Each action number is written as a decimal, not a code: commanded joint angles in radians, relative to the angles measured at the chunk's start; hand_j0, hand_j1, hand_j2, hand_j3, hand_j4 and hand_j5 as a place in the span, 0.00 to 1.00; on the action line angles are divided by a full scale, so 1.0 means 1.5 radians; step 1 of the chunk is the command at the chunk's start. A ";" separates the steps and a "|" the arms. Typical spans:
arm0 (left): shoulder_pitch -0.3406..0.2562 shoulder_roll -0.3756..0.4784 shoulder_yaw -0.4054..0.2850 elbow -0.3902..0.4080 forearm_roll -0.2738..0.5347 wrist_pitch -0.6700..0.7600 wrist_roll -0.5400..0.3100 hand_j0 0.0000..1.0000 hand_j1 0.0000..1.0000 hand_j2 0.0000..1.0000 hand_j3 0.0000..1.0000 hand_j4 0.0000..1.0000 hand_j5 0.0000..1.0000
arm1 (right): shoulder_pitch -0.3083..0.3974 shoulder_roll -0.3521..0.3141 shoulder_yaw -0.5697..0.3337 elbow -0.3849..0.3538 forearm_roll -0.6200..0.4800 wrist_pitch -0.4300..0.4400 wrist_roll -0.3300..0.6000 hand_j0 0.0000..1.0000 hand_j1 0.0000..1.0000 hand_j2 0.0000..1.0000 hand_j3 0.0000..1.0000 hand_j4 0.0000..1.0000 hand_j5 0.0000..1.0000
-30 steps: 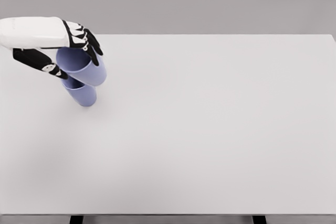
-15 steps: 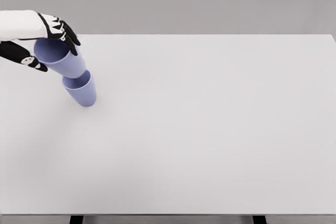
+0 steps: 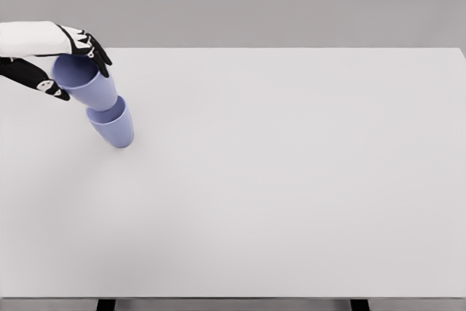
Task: Place the right cup on the left cup with left arm
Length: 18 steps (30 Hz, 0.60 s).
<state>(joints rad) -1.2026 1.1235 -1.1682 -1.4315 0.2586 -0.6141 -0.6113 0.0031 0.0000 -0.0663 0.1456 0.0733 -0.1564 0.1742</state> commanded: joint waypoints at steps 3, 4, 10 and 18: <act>0.001 -0.014 -0.006 0.006 0.003 0.002 0.000 0.58 0.58 0.58 0.58 0.58 0.58 | 0.000 0.000 -0.001 0.000 0.000 0.000 0.000 1.00 1.00 1.00 1.00 1.00 1.00; 0.001 -0.014 -0.006 0.006 0.002 0.002 0.000 0.58 0.58 0.58 0.58 0.58 0.58 | 0.000 0.000 -0.001 0.000 0.000 0.000 -0.001 1.00 1.00 1.00 1.00 1.00 1.00; 0.002 -0.013 -0.006 0.012 0.003 0.002 0.000 0.58 0.58 0.58 0.58 0.58 0.58 | 0.000 0.000 0.000 0.000 0.000 0.000 0.000 1.00 1.00 1.00 1.00 1.00 1.00; 0.010 -0.016 -0.006 0.033 -0.005 0.002 0.000 0.58 0.58 0.58 0.58 0.58 0.58 | 0.000 0.000 -0.001 0.000 0.000 0.000 -0.001 1.00 1.00 1.00 1.00 1.00 1.00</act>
<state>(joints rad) -1.1873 1.1004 -1.1785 -1.3856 0.2456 -0.6139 -0.6113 0.0031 0.0000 -0.0668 0.1456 0.0733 -0.1564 0.1740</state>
